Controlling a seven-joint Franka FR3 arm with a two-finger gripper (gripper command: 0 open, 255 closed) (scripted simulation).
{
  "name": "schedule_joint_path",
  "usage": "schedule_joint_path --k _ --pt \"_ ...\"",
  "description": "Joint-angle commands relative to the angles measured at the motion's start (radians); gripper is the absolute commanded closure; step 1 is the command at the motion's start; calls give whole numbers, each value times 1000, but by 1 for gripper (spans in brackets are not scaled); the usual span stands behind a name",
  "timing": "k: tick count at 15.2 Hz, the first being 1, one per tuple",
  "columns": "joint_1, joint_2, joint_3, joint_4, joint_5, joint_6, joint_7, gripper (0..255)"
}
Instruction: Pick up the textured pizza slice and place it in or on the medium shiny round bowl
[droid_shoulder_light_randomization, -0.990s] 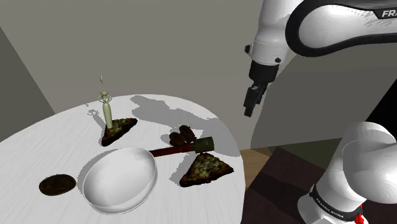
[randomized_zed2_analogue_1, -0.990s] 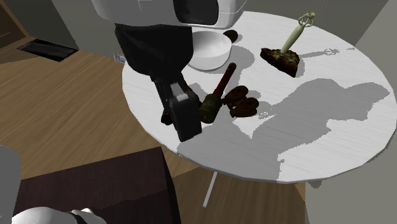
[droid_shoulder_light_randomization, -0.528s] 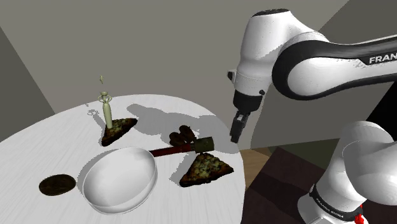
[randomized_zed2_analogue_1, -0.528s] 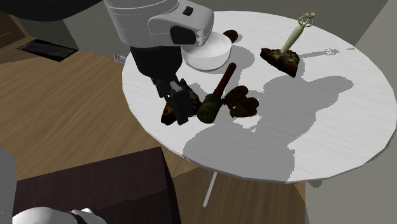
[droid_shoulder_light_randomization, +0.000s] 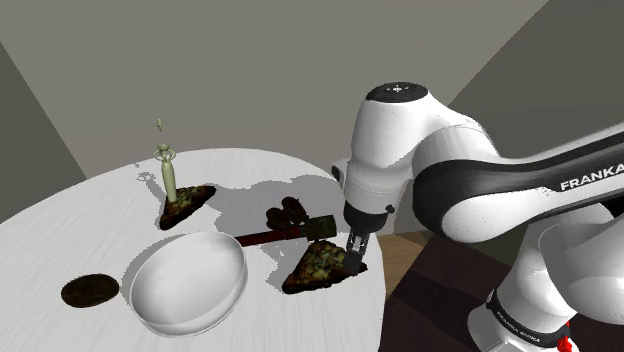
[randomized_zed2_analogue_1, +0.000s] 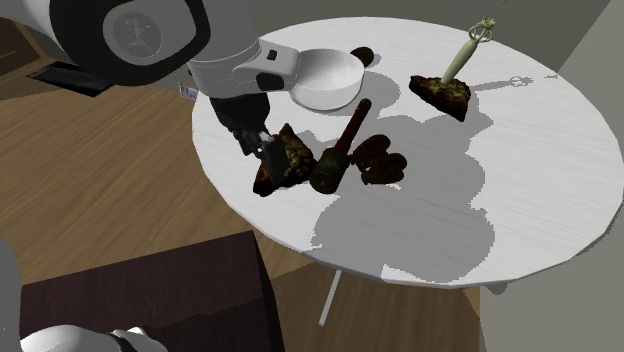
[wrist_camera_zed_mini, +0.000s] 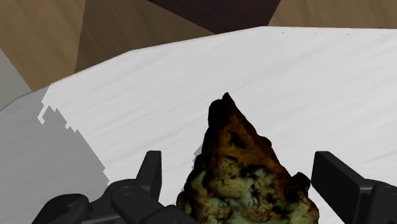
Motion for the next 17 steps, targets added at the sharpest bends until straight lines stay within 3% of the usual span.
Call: schedule_joint_path --k 1,8,16,17 --pt "5 33 21 -1 -1 39 7 0" --pt "-8 113 44 -53 -7 169 17 0" --pt "-8 113 44 -53 -7 169 17 0" --pt "-8 113 44 -53 -7 169 17 255"
